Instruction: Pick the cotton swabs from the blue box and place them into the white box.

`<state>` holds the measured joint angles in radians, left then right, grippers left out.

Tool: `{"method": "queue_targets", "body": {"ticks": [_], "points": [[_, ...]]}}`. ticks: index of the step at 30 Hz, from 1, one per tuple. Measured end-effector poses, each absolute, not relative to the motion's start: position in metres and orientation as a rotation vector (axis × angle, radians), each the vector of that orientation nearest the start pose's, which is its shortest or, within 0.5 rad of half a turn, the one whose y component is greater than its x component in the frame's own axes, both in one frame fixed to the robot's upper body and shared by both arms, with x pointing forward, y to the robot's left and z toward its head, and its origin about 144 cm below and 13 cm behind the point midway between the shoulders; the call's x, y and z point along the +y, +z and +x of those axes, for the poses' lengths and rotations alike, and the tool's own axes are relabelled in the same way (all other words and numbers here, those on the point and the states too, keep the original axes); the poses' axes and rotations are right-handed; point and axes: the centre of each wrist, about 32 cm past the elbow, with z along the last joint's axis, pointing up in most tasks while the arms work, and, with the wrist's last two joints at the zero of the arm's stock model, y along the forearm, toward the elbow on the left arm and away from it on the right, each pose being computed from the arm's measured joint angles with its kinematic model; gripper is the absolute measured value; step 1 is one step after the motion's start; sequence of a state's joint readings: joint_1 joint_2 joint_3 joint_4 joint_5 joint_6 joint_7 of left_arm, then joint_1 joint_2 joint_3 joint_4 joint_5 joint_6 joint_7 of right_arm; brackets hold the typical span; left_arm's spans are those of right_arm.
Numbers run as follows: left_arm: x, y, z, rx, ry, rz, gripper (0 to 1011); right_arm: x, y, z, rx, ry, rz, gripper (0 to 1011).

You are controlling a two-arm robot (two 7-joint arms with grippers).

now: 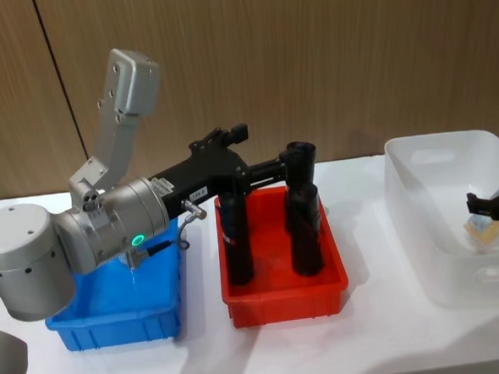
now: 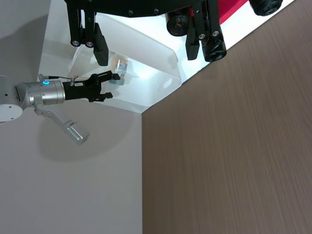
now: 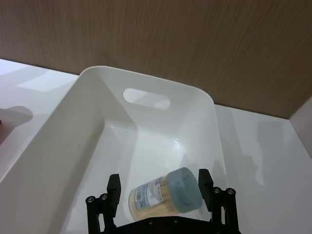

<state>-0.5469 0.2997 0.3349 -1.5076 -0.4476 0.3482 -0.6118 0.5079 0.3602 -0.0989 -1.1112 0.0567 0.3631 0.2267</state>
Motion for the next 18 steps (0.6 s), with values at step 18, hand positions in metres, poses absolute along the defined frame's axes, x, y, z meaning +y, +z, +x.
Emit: {"method": "queue_targets", "body": {"ticks": [18], "points": [[0.218,1.311,0.571,-0.016,0.640,-0.005,1003,-0.355,1.219,0.575,0.006,-1.456,-0.399,1001]]}}
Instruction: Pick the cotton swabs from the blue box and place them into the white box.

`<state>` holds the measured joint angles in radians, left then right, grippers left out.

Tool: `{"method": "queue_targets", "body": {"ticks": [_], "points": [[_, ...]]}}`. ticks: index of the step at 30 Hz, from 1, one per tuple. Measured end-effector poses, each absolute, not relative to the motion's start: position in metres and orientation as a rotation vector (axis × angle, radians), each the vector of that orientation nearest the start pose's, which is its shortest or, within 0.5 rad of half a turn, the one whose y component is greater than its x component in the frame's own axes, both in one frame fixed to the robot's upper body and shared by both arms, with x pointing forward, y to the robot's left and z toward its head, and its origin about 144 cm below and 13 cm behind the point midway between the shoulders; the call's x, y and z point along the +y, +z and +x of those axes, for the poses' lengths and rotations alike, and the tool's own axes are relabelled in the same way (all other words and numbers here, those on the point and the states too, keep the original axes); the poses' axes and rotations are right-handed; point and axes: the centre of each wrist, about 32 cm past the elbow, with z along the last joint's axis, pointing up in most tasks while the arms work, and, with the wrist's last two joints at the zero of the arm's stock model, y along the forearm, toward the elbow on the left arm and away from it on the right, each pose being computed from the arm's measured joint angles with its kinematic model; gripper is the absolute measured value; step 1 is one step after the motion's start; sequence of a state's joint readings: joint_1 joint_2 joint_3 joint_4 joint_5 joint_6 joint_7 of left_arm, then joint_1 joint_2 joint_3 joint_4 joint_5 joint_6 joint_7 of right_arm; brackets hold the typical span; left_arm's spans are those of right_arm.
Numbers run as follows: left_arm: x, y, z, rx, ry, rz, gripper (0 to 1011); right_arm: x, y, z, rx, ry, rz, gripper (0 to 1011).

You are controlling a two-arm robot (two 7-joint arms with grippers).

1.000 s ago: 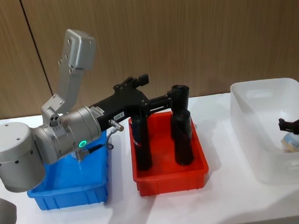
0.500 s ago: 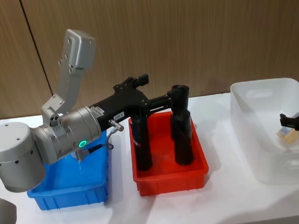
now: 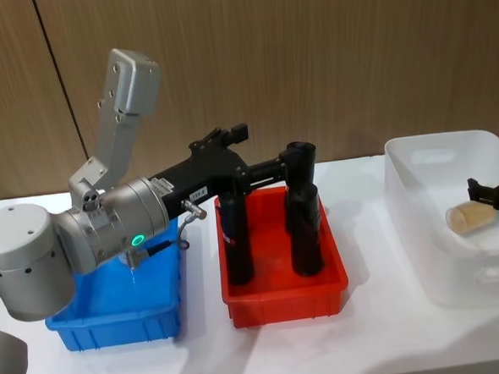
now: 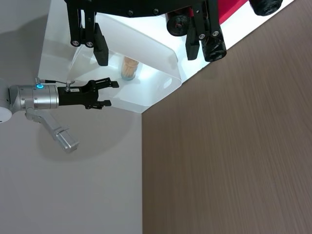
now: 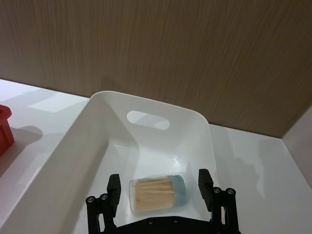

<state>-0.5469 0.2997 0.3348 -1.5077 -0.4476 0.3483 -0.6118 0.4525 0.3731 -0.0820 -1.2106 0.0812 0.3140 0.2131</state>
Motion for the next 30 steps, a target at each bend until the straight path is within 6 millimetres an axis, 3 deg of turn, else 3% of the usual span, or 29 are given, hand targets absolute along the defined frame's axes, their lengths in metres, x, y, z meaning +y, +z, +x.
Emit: {"method": "queue_targets", "body": {"ticks": [20,30], "points": [[0.218,1.311,0.571,-0.016,0.641,-0.004,1003,-0.353,1.221,0.571,-0.013,-1.456,-0.378,1001],[0.216,1.294,0.562,-0.047,0.721,0.017,1003,-0.336,1.213,0.556,-0.043,-1.421,-0.335,1002]]}}
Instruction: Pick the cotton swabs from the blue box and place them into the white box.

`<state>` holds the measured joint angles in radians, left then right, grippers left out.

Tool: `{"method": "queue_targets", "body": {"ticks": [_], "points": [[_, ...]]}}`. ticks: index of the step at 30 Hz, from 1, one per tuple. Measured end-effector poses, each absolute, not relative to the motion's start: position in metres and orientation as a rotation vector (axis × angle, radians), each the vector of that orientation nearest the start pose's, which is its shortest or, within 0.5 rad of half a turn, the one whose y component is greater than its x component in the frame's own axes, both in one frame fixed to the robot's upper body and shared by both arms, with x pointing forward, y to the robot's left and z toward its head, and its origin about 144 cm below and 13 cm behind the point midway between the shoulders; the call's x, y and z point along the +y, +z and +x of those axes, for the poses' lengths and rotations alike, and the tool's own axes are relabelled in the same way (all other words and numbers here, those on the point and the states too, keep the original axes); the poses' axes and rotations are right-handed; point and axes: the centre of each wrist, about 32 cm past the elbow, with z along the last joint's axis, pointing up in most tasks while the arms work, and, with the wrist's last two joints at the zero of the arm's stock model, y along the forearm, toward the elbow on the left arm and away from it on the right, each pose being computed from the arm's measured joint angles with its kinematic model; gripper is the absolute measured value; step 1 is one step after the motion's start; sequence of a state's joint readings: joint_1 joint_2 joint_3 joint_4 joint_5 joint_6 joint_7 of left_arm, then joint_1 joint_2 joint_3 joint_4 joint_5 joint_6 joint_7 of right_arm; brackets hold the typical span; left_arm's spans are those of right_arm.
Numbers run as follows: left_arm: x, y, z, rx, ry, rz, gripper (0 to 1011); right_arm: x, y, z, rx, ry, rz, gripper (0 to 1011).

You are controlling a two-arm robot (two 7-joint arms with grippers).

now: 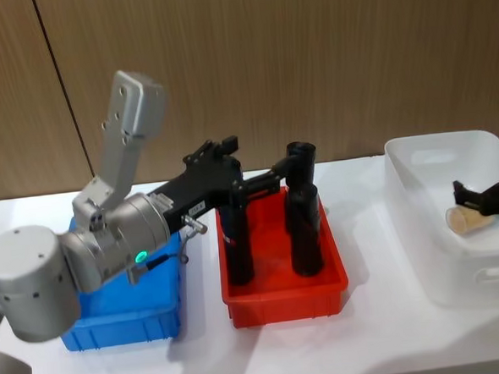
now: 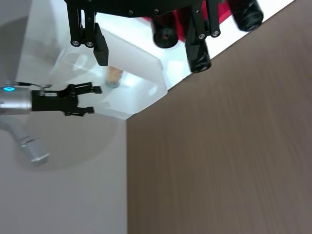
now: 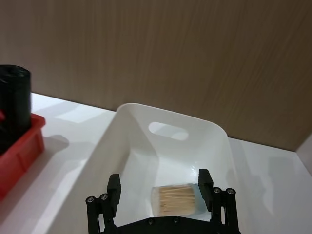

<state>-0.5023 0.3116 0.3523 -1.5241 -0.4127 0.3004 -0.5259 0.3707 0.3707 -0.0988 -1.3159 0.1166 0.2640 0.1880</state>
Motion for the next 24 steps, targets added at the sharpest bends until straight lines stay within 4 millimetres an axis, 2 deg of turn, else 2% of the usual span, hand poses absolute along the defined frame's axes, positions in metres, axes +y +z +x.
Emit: {"method": "queue_targets", "body": {"ticks": [24], "points": [[0.205,1.238,0.522,-0.180,0.982,0.064,1003,-0.275,1.192,0.494,-0.091,-1.300,-0.139,1001]]}}
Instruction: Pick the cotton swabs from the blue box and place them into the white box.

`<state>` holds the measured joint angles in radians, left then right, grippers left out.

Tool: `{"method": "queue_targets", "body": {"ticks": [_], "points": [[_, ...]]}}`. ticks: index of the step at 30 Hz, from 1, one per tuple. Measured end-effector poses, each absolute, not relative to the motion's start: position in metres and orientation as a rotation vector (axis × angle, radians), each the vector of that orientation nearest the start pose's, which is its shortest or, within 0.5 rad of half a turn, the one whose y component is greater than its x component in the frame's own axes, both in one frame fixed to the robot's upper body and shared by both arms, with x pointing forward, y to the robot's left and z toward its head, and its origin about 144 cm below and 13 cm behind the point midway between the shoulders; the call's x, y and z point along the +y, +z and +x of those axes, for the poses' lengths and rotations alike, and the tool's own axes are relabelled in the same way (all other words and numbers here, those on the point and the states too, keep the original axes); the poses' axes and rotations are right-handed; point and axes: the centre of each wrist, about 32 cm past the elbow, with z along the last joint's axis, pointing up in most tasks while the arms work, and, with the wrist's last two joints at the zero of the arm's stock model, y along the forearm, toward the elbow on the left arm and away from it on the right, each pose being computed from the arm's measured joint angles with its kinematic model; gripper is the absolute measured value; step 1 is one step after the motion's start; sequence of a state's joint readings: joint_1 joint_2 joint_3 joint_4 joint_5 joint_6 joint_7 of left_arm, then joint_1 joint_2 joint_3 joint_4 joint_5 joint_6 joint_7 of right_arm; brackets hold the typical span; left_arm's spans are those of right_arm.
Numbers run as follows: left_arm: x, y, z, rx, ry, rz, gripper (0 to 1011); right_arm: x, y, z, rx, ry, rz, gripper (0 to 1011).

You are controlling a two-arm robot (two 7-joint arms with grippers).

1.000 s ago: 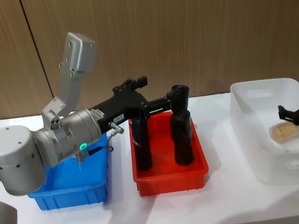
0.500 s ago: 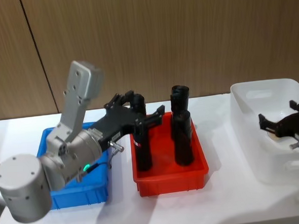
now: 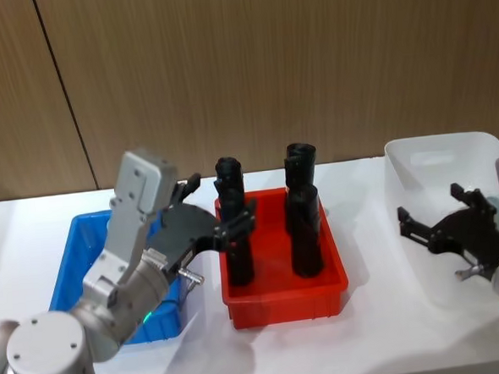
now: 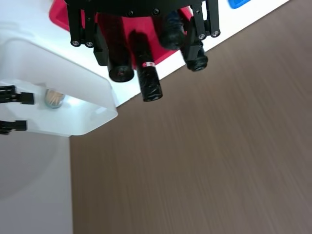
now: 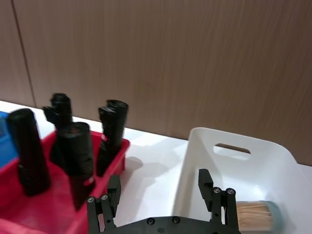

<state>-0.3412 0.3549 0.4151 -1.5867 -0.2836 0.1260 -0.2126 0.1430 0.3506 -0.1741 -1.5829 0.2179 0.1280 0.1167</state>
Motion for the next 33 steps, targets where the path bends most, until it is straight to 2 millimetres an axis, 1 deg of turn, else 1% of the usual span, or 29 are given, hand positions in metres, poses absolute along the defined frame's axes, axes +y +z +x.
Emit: {"method": "queue_targets", "body": {"ticks": [11,17,23,33], "points": [[0.200,1.213,0.501,-0.243,1.085,0.066,1003,-0.248,1.189,0.459,-0.084,-1.250,-0.026,1001],[0.199,1.207,0.494,-0.263,1.114,0.063,1003,-0.239,1.189,0.447,-0.077,-1.234,0.016,1002],[0.198,1.204,0.492,-0.268,1.122,0.061,1003,-0.237,1.189,0.443,-0.074,-1.230,0.025,1002],[0.198,1.204,0.492,-0.268,1.123,0.061,1003,-0.237,1.189,0.445,-0.074,-1.231,0.028,1001]]}}
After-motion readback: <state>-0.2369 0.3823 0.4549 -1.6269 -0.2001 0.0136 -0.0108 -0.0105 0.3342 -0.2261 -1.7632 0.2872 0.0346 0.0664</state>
